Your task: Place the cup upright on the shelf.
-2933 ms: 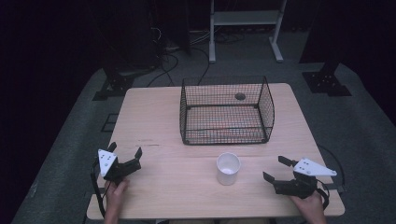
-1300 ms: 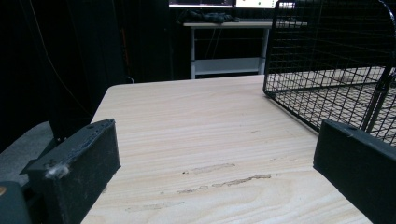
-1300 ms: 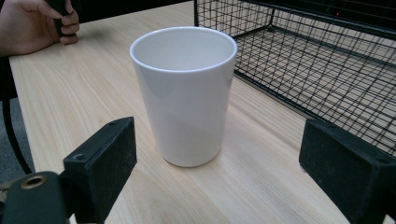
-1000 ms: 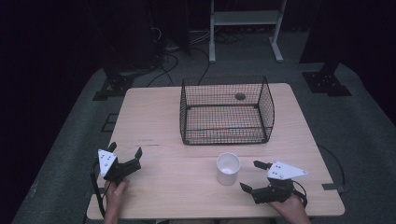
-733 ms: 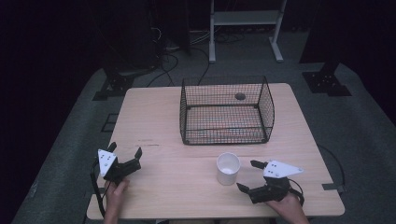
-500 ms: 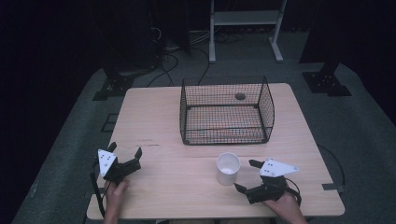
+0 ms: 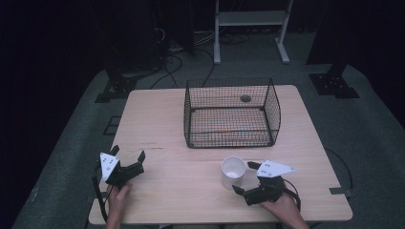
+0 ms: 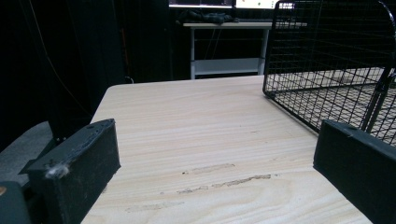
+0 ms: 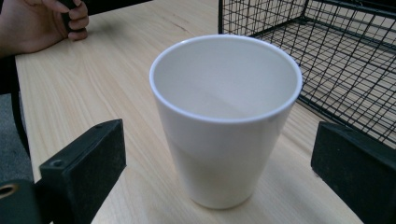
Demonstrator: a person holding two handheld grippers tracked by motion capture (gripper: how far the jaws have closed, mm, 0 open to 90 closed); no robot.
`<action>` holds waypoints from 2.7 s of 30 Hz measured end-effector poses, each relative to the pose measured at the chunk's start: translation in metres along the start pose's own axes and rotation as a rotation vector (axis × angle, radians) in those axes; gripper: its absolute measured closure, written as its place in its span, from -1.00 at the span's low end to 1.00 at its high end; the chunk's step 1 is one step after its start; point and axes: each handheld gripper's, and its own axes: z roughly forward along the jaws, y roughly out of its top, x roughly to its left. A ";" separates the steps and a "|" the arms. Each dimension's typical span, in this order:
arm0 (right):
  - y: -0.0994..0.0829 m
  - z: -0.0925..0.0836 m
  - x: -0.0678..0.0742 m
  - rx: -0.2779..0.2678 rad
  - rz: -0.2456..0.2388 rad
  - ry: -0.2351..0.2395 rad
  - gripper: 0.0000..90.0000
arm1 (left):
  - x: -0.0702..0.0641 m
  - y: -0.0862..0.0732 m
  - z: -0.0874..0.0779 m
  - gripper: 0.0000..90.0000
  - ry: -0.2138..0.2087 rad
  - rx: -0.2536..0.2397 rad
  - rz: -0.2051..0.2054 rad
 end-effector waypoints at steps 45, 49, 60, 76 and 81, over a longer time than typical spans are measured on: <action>0.026 0.021 -0.010 0.013 0.022 0.075 -0.58 | 0.001 0.000 0.000 -1.00 -0.002 -0.002 -0.005; 0.031 0.020 -0.013 0.012 0.032 0.097 -0.58 | 0.001 0.000 0.000 -1.00 -0.002 -0.002 -0.004; 0.051 0.017 -0.020 0.013 0.031 0.146 -0.58 | 0.001 0.000 0.000 -1.00 -0.002 -0.002 -0.005; 0.073 0.014 -0.030 0.013 0.029 0.180 -0.58 | 0.001 0.000 0.000 -1.00 -0.002 -0.002 -0.006; 0.080 0.015 -0.034 0.015 0.026 0.185 -0.58 | 0.001 0.000 0.000 -1.00 -0.002 -0.002 -0.006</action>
